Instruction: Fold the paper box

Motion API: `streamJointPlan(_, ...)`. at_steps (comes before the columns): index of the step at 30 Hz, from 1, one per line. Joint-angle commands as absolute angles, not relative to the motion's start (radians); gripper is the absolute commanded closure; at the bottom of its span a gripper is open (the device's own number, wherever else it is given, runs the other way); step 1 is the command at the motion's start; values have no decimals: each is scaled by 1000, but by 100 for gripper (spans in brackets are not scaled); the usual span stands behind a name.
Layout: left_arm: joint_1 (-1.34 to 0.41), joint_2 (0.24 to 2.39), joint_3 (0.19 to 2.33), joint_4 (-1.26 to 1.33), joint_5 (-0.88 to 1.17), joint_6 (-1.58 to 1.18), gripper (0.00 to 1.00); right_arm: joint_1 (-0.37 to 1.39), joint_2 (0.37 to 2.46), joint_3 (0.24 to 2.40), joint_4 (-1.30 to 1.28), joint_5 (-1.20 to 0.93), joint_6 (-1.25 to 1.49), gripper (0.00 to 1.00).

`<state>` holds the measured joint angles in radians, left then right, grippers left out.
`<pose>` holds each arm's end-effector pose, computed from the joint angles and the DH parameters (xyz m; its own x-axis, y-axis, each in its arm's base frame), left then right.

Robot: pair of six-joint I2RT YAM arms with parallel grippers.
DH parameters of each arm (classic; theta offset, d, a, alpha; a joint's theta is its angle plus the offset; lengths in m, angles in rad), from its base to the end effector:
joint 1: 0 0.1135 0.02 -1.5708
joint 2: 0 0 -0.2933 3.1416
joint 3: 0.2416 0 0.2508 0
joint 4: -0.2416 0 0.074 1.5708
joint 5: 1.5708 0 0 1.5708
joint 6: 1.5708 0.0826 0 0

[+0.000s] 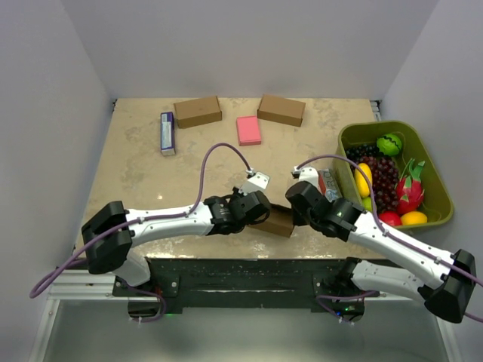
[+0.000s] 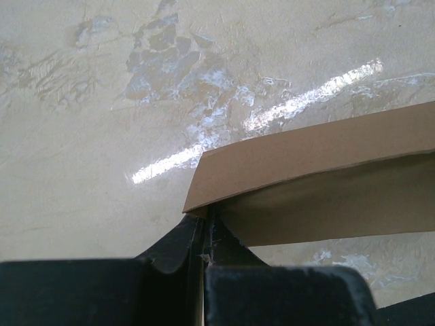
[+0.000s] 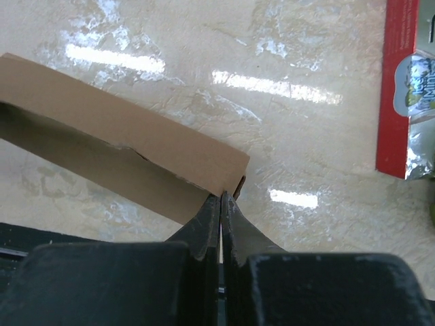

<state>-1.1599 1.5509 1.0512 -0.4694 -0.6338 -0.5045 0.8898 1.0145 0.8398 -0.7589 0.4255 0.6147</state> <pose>0.1791 -0.2887 0.2269 -0.5806 0.3575 -0.7315 0.3703 0.9161 0.1538 0.1550 0.1371 0.2594 -0.7324 -0.0694 -0.6774 -0.1600 0.9845 0.0721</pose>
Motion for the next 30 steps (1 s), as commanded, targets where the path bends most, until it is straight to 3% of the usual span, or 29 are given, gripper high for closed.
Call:
streamJointPlan(1,-1177,1588,1054,-526,-552,-545,100,956,1037,776,-808,267,716,100)
streamJointPlan(17,-1178,1516,1012,-463,-540,-483,100,1017,1010,776,-862,310,788,100)
streamJointPlan(18,-1178,1513,1009,-462,-541,-466,100,1017,1000,788,-868,311,792,96)
streamJointPlan(19,-1180,1509,1008,-460,-543,-457,100,1017,985,813,-879,313,793,86)
streamJointPlan(21,-1181,1503,997,-454,-543,-436,100,1016,942,837,-881,298,798,78)
streamJointPlan(22,-1181,1496,993,-453,-545,-430,100,1015,930,856,-864,296,798,67)
streamJointPlan(24,-1183,1486,979,-452,-549,-417,100,1009,913,876,-848,302,795,56)
streamJointPlan(27,-1183,1477,973,-463,-558,-414,100,977,926,919,-848,333,766,45)
streamJointPlan(30,-1184,1471,969,-466,-558,-416,100,910,951,946,-853,331,712,43)
